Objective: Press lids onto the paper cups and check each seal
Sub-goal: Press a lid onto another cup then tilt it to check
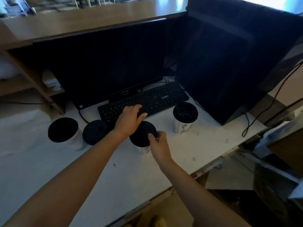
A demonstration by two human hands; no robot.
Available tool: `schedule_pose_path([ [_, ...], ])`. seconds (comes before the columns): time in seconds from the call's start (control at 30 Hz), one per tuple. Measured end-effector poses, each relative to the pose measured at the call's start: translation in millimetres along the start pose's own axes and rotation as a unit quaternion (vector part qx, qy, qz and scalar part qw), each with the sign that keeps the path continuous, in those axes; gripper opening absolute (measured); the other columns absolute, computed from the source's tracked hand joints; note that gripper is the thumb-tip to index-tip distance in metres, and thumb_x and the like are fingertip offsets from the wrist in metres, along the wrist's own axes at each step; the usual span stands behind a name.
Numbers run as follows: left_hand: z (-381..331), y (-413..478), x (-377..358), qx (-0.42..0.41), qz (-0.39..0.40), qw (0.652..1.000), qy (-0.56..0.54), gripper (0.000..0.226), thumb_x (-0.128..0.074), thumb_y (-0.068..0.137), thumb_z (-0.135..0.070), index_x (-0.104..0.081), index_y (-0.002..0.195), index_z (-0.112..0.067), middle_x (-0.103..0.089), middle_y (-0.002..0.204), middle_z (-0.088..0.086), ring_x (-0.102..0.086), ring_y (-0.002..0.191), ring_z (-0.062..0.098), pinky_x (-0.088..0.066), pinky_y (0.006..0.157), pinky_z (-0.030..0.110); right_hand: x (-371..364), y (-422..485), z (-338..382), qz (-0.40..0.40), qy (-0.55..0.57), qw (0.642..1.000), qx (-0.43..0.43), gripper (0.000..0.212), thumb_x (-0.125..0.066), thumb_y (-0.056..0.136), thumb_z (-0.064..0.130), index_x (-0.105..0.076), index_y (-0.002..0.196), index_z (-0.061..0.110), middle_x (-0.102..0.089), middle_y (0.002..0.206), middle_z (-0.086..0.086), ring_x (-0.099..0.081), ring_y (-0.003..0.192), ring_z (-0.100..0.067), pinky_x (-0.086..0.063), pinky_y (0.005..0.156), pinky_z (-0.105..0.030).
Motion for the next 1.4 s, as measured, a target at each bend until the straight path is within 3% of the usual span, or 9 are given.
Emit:
schedule_pose_path([
  [0.13, -3, -8, 9, 0.010, -0.086, 0.996, -0.004, 0.038, -0.040, 0.097, -0.035, -0.057, 0.122, -0.012, -0.061, 0.119, 0.012, -0.051, 0.114, 0.030, -0.044, 0.095, 0.043, 13, 19, 20, 0.014, -0.105, 0.992, 0.069, 0.043, -0.038, 0.097, 0.034, -0.043, 0.129, 0.006, -0.052, 0.128, -0.011, -0.052, 0.116, -0.024, -0.041, 0.087, -0.028],
  [0.27, 6, -25, -15, 0.074, -0.027, 0.994, -0.078, 0.041, -0.028, 0.098, -0.035, -0.060, 0.106, -0.011, -0.064, 0.107, 0.016, -0.058, 0.103, 0.034, -0.047, 0.089, 0.046, 3, 38, 29, 0.085, -0.154, 0.981, 0.085, 0.042, -0.027, 0.101, 0.032, -0.050, 0.122, 0.005, -0.057, 0.125, -0.016, -0.053, 0.113, -0.025, -0.033, 0.081, -0.023],
  [0.37, 1, -34, -26, 0.131, 0.012, 0.979, -0.158, 0.043, -0.024, 0.100, -0.033, -0.049, 0.130, -0.014, -0.055, 0.132, 0.011, -0.051, 0.121, 0.028, -0.039, 0.103, 0.036, -1, 43, 20, 0.079, -0.129, 0.985, 0.085, 0.037, -0.029, 0.101, 0.030, -0.056, 0.111, 0.006, -0.061, 0.112, -0.013, -0.052, 0.095, -0.016, -0.032, 0.072, -0.020],
  [0.63, 4, -29, -30, 0.081, 0.003, 0.983, -0.164, 0.039, -0.025, 0.101, -0.027, -0.052, 0.124, -0.011, -0.059, 0.121, 0.011, -0.055, 0.109, 0.023, -0.041, 0.090, 0.029, -9, 44, 10, 0.038, -0.055, 0.994, 0.092, 0.029, -0.032, 0.101, 0.027, -0.055, 0.093, 0.011, -0.058, 0.090, -0.006, -0.054, 0.085, -0.016, -0.040, 0.075, -0.028],
  [0.77, 7, -23, -17, 0.023, 0.090, 0.990, -0.107, 0.044, -0.028, 0.100, -0.031, -0.035, 0.142, -0.017, -0.045, 0.138, 0.015, -0.039, 0.131, 0.029, -0.032, 0.108, 0.035, -13, 20, 11, 0.007, -0.017, 0.997, 0.070, 0.037, -0.026, 0.102, 0.029, -0.052, 0.112, 0.004, -0.054, 0.101, -0.004, -0.050, 0.093, -0.014, -0.033, 0.068, -0.018],
  [0.93, 0, -23, 9, -0.089, 0.046, 0.989, 0.111, 0.049, -0.033, 0.097, -0.043, -0.038, 0.141, -0.021, -0.047, 0.139, 0.008, -0.036, 0.131, 0.026, -0.034, 0.105, 0.043, 4, -1, -17, 0.115, 0.043, 0.991, 0.043, 0.044, -0.021, 0.102, 0.032, -0.031, 0.143, 0.017, -0.041, 0.128, 0.005, -0.036, 0.117, -0.004, -0.028, 0.097, -0.014],
  [1.07, -21, -25, -2, -0.095, 0.041, 0.990, 0.099, 0.051, -0.026, 0.098, -0.046, -0.047, 0.135, -0.020, -0.050, 0.140, 0.004, -0.040, 0.131, 0.022, -0.030, 0.110, 0.044, 18, 10, -51, 0.223, -0.061, 0.971, 0.064, 0.055, -0.042, 0.098, 0.018, -0.018, 0.147, 0.023, -0.021, 0.154, 0.005, -0.022, 0.139, -0.010, -0.023, 0.113, -0.027],
  [1.2, -27, -31, -21, -0.055, 0.075, 0.986, 0.140, 0.049, -0.020, 0.098, -0.043, -0.039, 0.139, -0.025, -0.044, 0.144, 0.000, -0.035, 0.133, 0.019, -0.028, 0.107, 0.044, 12, 26, -47, 0.303, -0.106, 0.944, 0.082, 0.088, -0.069, 0.083, 0.016, -0.008, 0.147, 0.019, -0.020, 0.151, 0.007, -0.021, 0.131, 0.001, -0.026, 0.100, -0.002],
  [1.4, -27, -31, -25, -0.052, 0.058, 0.982, 0.169, 0.044, -0.018, 0.099, -0.038, -0.040, 0.135, -0.024, -0.046, 0.137, -0.001, -0.039, 0.127, 0.021, -0.034, 0.097, 0.044, 1, 59, -55, 0.347, -0.126, 0.923, 0.109, 0.097, -0.077, 0.074, 0.019, -0.013, 0.148, 0.016, -0.027, 0.152, 0.000, -0.027, 0.133, -0.004, -0.027, 0.105, -0.017],
])
Point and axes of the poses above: each hand's wrist, its own y-axis towards the middle knuckle, its own x-axis out of the back of the hand, z = x × y, the point moved 2 cm from there along y, towards the middle knuckle
